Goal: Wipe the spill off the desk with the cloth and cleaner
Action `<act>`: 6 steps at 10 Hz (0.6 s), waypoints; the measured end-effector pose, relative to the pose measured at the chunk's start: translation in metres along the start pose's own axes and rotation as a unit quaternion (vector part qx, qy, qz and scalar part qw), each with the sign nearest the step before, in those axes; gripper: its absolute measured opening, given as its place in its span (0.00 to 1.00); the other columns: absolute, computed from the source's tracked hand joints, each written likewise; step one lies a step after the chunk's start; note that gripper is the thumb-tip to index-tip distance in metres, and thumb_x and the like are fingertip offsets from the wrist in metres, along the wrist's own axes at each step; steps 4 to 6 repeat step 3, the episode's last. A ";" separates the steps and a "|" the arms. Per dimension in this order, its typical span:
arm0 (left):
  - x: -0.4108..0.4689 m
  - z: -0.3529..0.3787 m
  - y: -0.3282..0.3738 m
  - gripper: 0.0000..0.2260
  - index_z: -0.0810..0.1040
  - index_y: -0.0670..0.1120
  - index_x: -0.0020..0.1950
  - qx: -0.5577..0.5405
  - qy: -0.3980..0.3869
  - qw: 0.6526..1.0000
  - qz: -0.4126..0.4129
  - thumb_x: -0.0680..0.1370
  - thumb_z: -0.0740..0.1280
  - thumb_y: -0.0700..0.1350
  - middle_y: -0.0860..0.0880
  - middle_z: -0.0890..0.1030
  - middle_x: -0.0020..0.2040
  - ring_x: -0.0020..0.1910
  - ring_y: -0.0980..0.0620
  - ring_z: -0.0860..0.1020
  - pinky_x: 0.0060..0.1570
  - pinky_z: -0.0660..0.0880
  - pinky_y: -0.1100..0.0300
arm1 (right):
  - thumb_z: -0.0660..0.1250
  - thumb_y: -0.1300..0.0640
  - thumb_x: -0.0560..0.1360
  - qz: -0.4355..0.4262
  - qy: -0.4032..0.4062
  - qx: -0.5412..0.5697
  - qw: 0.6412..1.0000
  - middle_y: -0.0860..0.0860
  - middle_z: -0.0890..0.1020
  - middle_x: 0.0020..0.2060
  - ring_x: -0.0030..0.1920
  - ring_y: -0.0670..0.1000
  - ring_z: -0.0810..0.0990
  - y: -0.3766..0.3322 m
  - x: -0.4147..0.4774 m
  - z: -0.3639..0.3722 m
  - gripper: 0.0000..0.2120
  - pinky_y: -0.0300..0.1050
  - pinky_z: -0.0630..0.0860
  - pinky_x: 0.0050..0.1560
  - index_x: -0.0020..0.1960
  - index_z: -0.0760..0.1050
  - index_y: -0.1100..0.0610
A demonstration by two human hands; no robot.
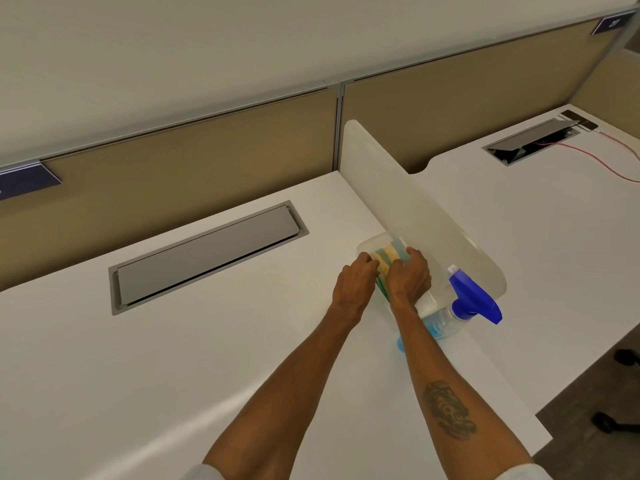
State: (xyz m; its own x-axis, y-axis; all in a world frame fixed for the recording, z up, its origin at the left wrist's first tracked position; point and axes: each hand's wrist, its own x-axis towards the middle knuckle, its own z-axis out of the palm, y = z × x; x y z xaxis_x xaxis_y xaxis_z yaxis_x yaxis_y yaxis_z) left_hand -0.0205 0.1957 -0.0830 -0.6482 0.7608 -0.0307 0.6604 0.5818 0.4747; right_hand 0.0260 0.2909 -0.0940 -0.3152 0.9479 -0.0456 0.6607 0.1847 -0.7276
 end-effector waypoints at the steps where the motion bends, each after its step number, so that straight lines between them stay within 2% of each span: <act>1: -0.010 -0.004 -0.004 0.17 0.76 0.42 0.68 -0.050 0.005 0.999 -0.005 0.83 0.64 0.50 0.43 0.78 0.65 0.58 0.45 0.80 0.58 0.76 0.58 | 0.60 0.53 0.83 -0.016 -0.028 -0.047 0.998 0.56 0.66 0.76 0.78 0.58 0.59 0.001 -0.008 -0.001 0.21 0.58 0.53 0.77 0.75 0.67 0.57; 2: -0.020 -0.006 -0.008 0.17 0.76 0.42 0.69 -0.073 0.021 0.997 -0.015 0.83 0.63 0.50 0.43 0.79 0.66 0.59 0.45 0.80 0.59 0.76 0.58 | 0.59 0.54 0.83 -0.041 -0.019 -0.061 0.997 0.56 0.65 0.77 0.79 0.58 0.57 0.003 -0.019 -0.001 0.21 0.58 0.51 0.78 0.75 0.66 0.57; 3: -0.038 -0.009 -0.014 0.17 0.75 0.42 0.70 -0.028 0.023 0.999 -0.028 0.84 0.61 0.49 0.44 0.78 0.68 0.60 0.45 0.80 0.60 0.76 0.57 | 0.60 0.55 0.83 -0.072 -0.016 -0.060 0.995 0.57 0.66 0.77 0.79 0.59 0.58 -0.003 -0.033 -0.002 0.21 0.58 0.50 0.79 0.74 0.67 0.58; 6: -0.038 -0.009 -0.014 0.17 0.75 0.42 0.70 -0.028 0.023 0.999 -0.028 0.84 0.61 0.49 0.44 0.78 0.68 0.60 0.45 0.80 0.60 0.76 0.57 | 0.60 0.55 0.83 -0.072 -0.016 -0.060 0.995 0.57 0.66 0.77 0.79 0.59 0.58 -0.003 -0.033 -0.002 0.21 0.58 0.50 0.79 0.74 0.67 0.58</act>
